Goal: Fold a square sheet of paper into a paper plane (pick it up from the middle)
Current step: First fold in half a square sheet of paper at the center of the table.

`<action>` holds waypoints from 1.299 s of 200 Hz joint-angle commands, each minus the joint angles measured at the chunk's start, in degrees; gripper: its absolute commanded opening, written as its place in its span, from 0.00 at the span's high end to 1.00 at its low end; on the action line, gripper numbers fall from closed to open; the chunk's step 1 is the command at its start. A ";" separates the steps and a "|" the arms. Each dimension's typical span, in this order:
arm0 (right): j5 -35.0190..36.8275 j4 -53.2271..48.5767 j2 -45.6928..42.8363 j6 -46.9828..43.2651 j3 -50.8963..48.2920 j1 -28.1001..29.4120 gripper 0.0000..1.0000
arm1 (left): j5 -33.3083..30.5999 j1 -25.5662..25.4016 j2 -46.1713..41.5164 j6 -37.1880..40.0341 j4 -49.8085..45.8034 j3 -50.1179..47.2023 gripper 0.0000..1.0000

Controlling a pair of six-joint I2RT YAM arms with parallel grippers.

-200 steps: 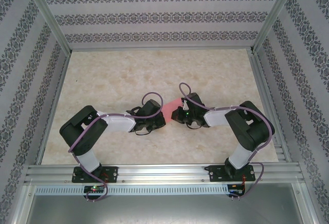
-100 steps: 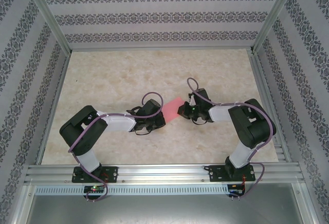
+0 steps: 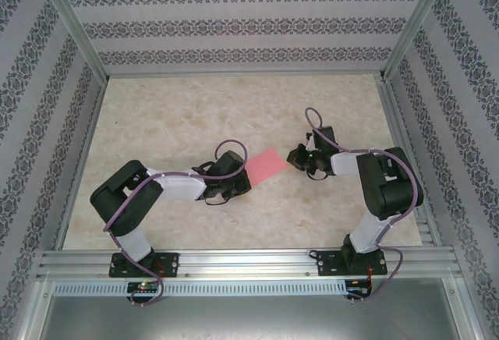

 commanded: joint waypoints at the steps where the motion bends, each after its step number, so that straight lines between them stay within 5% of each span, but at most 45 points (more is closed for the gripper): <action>1: 4.95 -1.11 -2.84 -1.82 0.38 -0.83 1.00 | -2.55 -0.52 2.68 0.04 -12.93 -2.72 1.00; 43: 3.41 -1.33 -11.05 -2.05 -2.48 4.00 1.00 | -1.39 -0.52 2.15 2.15 -12.67 -0.79 1.00; 107: -0.19 4.68 -1.75 4.22 -0.72 15.74 1.00 | -0.53 -0.52 2.57 4.65 -13.13 3.22 1.00; 187: 1.41 1.33 2.99 3.59 -0.80 16.05 1.00 | 2.26 -0.51 -1.38 12.26 -7.90 8.83 0.98; 260: 0.95 1.36 5.34 4.28 -1.07 16.27 1.00 | 1.89 0.27 5.86 13.09 -6.36 10.44 0.99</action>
